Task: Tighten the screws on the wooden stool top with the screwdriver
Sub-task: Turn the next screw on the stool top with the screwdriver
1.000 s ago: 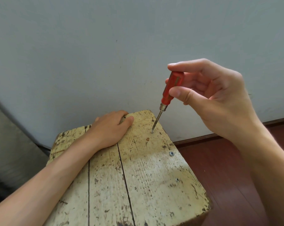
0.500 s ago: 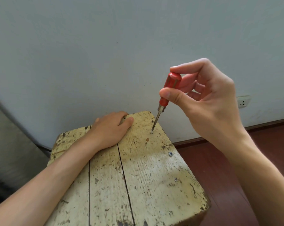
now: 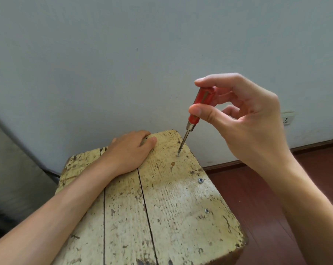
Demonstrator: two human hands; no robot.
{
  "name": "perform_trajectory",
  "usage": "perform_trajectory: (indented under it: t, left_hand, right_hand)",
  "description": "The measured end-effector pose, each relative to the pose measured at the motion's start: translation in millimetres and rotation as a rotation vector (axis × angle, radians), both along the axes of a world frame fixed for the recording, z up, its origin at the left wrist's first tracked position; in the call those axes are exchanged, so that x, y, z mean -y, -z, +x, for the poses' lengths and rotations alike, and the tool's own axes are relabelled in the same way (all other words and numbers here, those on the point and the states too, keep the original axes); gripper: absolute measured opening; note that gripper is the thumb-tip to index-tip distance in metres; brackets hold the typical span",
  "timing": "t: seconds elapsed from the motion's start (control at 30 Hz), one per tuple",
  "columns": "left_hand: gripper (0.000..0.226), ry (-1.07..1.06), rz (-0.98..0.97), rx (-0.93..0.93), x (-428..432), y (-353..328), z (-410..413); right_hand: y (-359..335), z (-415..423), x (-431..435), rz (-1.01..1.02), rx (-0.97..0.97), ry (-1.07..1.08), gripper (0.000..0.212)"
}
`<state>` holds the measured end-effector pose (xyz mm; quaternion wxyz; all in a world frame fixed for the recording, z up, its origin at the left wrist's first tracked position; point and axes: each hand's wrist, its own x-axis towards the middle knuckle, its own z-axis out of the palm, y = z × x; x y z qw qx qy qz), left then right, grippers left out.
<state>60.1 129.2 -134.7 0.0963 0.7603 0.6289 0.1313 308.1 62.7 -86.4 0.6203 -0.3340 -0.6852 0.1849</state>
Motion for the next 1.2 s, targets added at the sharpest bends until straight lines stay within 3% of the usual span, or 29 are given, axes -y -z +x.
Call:
perform_trajectory:
  t: [0.17, 0.57, 0.7, 0.97, 1.2]
  left_hand:
    - [0.048, 0.005, 0.000, 0.001, -2, 2, -1]
    - [0.046, 0.006, -0.001, -0.001, -2, 1, -1]
    - [0.045, 0.004, -0.002, 0.003, -2, 1, -1]
    - [0.046, 0.004, -0.008, 0.003, -2, 2, -1]
    - [0.049, -0.001, -0.008, -0.010, -3, 3, -3]
  right_hand:
    - [-3, 12, -3, 0.002, 0.099, -0.085, 0.036]
    - [-1, -5, 0, -0.027, -0.070, 0.033, 0.038]
    - [0, -6, 0, -0.008, -0.044, 0.050, 0.037]
    - [-2, 17, -3, -0.025, 0.141, -0.143, 0.038]
    - [-1, 11, -2, -0.050, 0.065, -0.152, 0.038]
